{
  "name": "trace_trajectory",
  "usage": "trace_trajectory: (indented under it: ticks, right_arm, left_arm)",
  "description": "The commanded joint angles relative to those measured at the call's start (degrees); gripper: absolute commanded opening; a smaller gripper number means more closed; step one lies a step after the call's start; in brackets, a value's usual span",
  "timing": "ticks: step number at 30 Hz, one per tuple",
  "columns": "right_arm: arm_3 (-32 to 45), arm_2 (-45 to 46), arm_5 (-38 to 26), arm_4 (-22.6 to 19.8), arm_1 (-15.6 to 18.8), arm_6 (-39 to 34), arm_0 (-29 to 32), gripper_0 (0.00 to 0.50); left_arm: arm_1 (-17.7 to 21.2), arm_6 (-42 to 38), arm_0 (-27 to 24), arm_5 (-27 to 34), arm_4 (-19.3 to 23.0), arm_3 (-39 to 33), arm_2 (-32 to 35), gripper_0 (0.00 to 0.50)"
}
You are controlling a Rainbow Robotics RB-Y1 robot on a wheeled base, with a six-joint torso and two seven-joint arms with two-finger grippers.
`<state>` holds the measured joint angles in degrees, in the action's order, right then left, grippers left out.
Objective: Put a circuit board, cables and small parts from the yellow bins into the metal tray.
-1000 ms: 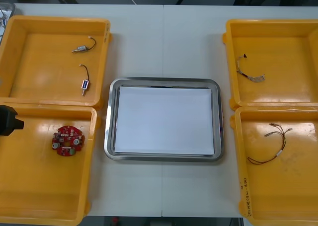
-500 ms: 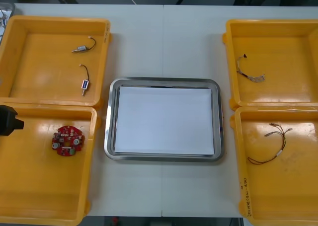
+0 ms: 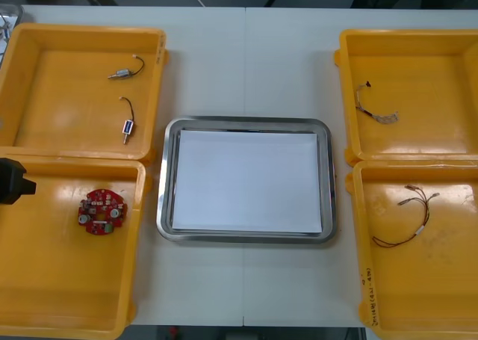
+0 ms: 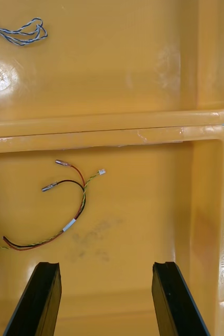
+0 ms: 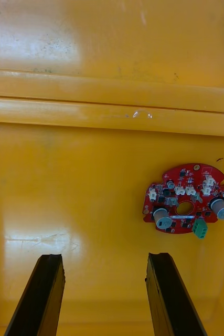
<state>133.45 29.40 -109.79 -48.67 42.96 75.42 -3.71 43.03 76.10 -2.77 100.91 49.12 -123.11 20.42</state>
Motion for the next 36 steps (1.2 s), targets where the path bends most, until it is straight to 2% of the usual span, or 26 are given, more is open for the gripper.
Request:
trace_trajectory:
  ticks: [1,30,31,36]
  right_arm:
    - [1.28,-0.22,-0.21,0.24,1.16,2.81,-0.16,0.5]
    - [1.28,-0.22,-0.21,0.24,1.16,2.81,-0.16,0.5]
    - [0.49,-0.92,-0.21,0.06,-1.3,2.72,1.25,0.5]
    - [0.4,-1.1,-0.21,0.24,-2.18,2.46,1.33,0.5]
  left_arm:
    - [2.5,1.07,1.01,-0.46,0.37,-1.69,-0.29,0.458]
    - [2.5,1.07,1.01,-0.46,0.37,-1.69,-0.29,0.458]
    - [2.5,1.07,1.01,-0.46,0.37,-1.69,-0.29,0.459]
    - [2.5,1.07,1.01,-0.46,0.37,-1.69,-0.29,0.459]
